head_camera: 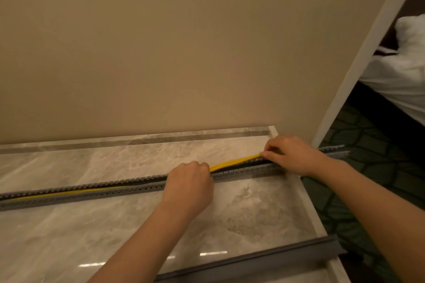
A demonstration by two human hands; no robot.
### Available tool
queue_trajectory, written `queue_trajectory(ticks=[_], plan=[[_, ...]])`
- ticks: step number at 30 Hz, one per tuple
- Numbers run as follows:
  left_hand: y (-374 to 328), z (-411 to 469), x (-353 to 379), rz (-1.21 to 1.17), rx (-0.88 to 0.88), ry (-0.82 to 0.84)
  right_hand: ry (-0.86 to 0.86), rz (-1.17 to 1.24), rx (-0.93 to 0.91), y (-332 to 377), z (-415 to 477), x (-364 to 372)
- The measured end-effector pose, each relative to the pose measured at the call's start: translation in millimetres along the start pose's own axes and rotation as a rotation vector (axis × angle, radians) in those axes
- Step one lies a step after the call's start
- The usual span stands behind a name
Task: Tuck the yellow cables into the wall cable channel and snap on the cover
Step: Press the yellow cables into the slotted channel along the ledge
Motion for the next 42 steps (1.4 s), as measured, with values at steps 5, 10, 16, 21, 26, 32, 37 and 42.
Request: queue_trajectory(ticks=[5, 10, 16, 21, 26, 32, 37, 42], plan=[[5.5, -4.2, 0.9, 0.009, 0.006, 0.024, -0.061, 0.164, -0.001, 5.0, -1.3, 8.7], [4.2, -11.1, 5.9, 0.024, 0.02, 0.008, -0.215, 0.362, -0.022, 10.5, -8.7, 2.6], [3.1, -19.4, 11.2, 0.079, 0.026, 0.026, -0.144, 0.413, -0.081, 15.9, -15.6, -9.8], [0.6, -24.3, 14.8, 0.149, 0.052, 0.028, -0.055, 0.366, -0.096, 16.3, -16.8, -11.9], [3.7, -17.4, 9.9, 0.204, 0.036, 0.036, -0.029, 0.412, -0.08, 17.7, -23.1, -1.0], [10.8, -12.7, 2.5, 0.095, -0.049, -0.029, -0.147, 0.548, -0.021, 22.1, -25.0, -0.7], [3.2, -18.4, 4.1, 0.065, -0.014, -0.078, -0.109, 0.619, 0.035, 25.2, -22.5, 3.5], [-7.5, -20.0, 14.0, 0.046, 0.015, -0.057, -0.13, 0.462, 0.055, 29.0, -18.3, 9.9]])
Point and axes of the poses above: each hand's wrist, its own z-axis towards the middle knuckle, its own x-axis out of the palm, y = z × x, the point moved 4 cm from there along z, towards the middle knuckle, and after that the axes turned 13 degrees about -z, right-handed, at the moved point
